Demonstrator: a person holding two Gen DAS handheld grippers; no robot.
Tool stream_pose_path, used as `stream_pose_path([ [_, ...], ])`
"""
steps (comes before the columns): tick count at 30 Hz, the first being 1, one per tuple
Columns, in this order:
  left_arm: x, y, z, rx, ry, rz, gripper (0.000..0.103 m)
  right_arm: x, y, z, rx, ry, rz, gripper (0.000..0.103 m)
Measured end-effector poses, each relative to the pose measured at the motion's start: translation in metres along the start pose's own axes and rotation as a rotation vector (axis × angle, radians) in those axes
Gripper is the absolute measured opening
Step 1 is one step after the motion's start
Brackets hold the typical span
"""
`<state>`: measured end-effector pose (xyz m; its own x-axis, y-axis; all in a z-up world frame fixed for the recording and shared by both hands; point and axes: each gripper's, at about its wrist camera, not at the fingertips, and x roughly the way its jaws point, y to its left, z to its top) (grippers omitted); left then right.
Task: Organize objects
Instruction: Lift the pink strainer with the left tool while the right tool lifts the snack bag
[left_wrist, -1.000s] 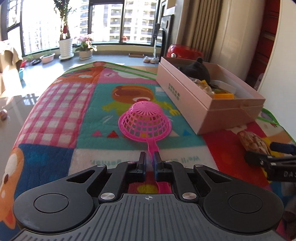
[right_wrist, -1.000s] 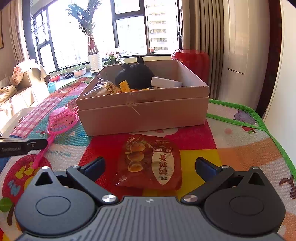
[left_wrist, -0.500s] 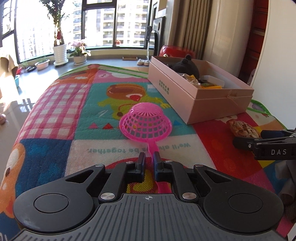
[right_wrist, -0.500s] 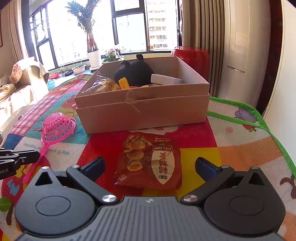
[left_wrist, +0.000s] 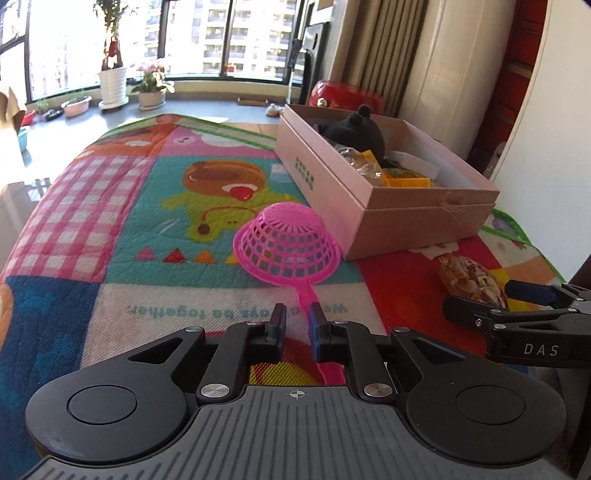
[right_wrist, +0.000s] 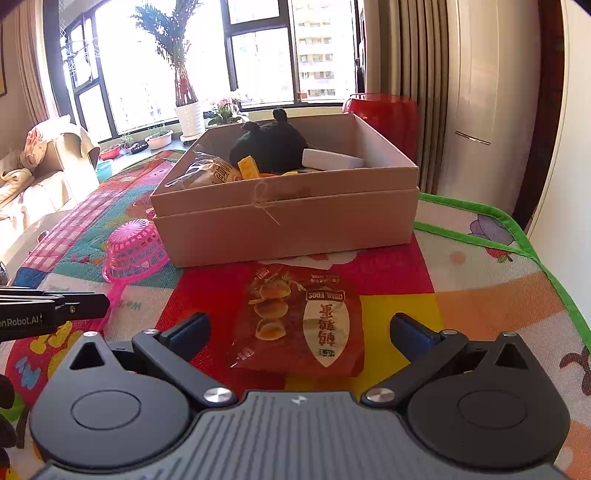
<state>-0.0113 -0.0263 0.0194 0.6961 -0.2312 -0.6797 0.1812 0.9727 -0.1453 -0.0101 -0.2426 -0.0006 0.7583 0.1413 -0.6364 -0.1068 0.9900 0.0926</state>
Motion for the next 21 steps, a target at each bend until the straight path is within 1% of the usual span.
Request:
stream_pose_path([
  [3,0.001,-0.001,0.001,-0.006,0.001,0.005,0.015,0.000,0.000,0.000,-0.001,0.002,0.001,0.103],
  [7,0.004,0.005,0.005,-0.079,0.010,-0.019,0.015,0.000,0.000,0.000,-0.001,0.004,0.001,0.103],
  [12,0.010,0.002,0.009,-0.101,0.006,-0.001,0.015,0.002,0.000,0.000,-0.002,0.014,0.002,0.103],
  [14,0.012,0.006,0.011,-0.152,0.007,-0.007,0.015,0.002,0.000,0.000,-0.003,0.017,0.004,0.103],
  [18,0.018,0.017,0.015,-0.295,0.013,-0.046,0.015,0.001,0.000,-0.001,-0.001,0.016,0.004,0.103],
  [21,0.022,0.019,0.018,-0.346,0.026,-0.061,0.015,0.002,0.000,-0.001,-0.002,0.016,0.004,0.103],
])
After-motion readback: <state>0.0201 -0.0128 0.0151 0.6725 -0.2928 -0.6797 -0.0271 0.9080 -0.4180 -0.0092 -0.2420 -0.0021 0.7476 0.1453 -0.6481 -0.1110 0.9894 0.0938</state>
